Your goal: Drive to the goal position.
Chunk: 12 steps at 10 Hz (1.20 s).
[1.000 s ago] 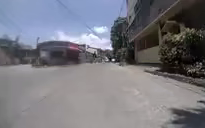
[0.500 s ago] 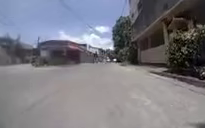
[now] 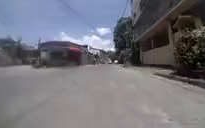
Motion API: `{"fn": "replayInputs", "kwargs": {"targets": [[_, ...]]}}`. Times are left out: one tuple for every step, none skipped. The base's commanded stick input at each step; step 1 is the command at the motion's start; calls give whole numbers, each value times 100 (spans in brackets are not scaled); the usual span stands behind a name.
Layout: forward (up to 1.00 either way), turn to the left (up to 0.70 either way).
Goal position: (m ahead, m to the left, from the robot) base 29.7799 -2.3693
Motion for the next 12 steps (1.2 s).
{"fn": "replayInputs", "kwargs": {"targets": [[85,-21],[85,-34],[85,-34],[85,-34],[85,-34],[85,-34],[85,-21],[85,0],[85,0],[85,0],[85,0],[85,0]]}}
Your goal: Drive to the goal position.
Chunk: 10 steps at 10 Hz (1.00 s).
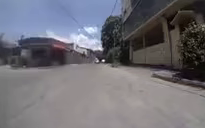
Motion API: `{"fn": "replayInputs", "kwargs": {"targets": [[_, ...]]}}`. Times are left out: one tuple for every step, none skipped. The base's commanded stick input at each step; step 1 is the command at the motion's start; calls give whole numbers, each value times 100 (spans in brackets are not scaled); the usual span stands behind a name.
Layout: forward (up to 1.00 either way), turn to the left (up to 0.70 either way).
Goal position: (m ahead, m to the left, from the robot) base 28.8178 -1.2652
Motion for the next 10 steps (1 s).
{"fn": "replayInputs", "kwargs": {"targets": [[85,0],[85,0],[85,0],[85,0],[85,0],[85,0],[85,0],[85,0],[85,0],[85,0]]}}
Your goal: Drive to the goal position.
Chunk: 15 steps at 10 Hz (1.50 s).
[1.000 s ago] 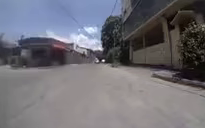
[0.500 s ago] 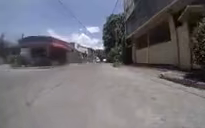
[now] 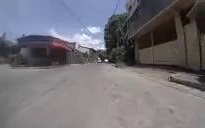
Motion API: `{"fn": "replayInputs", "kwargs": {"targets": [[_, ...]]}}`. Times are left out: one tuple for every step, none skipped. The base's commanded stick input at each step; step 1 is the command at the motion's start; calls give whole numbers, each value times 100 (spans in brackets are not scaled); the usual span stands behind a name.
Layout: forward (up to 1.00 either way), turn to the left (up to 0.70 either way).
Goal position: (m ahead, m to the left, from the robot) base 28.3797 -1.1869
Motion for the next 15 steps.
{"fn": "replayInputs", "kwargs": {"targets": [[85,0],[85,0],[85,0],[85,0],[85,-34],[85,-34],[85,-20],[85,0],[85,0],[85,0],[85,0],[85,0],[85,0],[85,0],[85,0]]}}
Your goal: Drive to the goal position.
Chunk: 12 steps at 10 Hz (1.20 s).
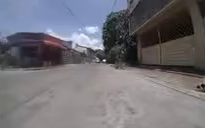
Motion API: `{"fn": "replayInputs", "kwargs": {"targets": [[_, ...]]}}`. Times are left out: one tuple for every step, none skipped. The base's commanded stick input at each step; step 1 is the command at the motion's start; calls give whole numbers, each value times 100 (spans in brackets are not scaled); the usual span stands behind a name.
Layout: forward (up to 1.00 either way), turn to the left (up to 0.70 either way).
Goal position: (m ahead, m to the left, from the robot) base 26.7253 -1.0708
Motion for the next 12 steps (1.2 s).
{"fn": "replayInputs", "kwargs": {"targets": [[85,0],[85,0],[85,0],[85,0],[85,0],[85,0],[85,-34],[85,-34],[85,-34],[85,-34],[85,-32],[85,-23]]}}
